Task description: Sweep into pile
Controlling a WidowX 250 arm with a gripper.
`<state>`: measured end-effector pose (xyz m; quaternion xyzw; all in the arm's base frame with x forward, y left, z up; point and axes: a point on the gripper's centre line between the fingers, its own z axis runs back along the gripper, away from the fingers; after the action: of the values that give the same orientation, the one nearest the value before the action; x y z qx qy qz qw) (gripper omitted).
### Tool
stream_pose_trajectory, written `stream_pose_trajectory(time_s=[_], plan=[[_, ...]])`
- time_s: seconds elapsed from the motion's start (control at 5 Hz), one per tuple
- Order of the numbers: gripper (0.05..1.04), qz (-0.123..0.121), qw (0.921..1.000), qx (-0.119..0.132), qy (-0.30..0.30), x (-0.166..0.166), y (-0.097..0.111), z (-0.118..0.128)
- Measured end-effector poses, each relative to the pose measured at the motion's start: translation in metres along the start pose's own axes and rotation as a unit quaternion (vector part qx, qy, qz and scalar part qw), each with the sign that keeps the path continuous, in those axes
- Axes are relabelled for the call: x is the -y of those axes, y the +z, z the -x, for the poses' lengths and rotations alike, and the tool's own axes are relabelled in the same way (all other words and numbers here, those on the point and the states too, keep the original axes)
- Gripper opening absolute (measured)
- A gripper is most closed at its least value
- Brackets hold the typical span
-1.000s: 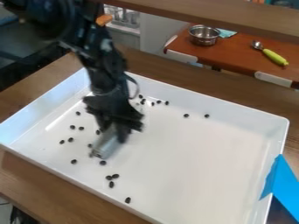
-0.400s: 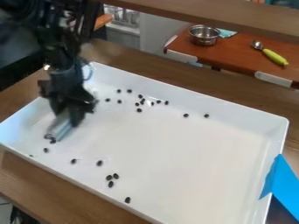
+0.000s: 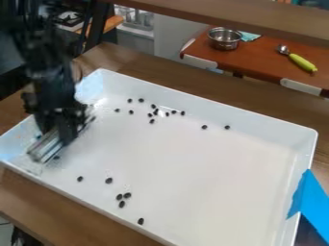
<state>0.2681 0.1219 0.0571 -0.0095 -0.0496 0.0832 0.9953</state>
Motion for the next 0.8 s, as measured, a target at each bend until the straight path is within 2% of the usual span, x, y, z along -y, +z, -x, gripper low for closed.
stream_pose_trajectory(time_s=[0.2,0.4,0.6,0.8], plan=[[0.393,0.040,0.9986,0.030,-0.017,0.041,0.027,-0.007],[0.393,0.051,0.9976,0.029,-0.038,0.084,0.030,-0.010],[0.393,0.048,0.9974,0.032,-0.042,0.121,0.030,-0.020],[0.393,0.056,0.9970,0.022,-0.049,0.165,0.024,-0.032]])
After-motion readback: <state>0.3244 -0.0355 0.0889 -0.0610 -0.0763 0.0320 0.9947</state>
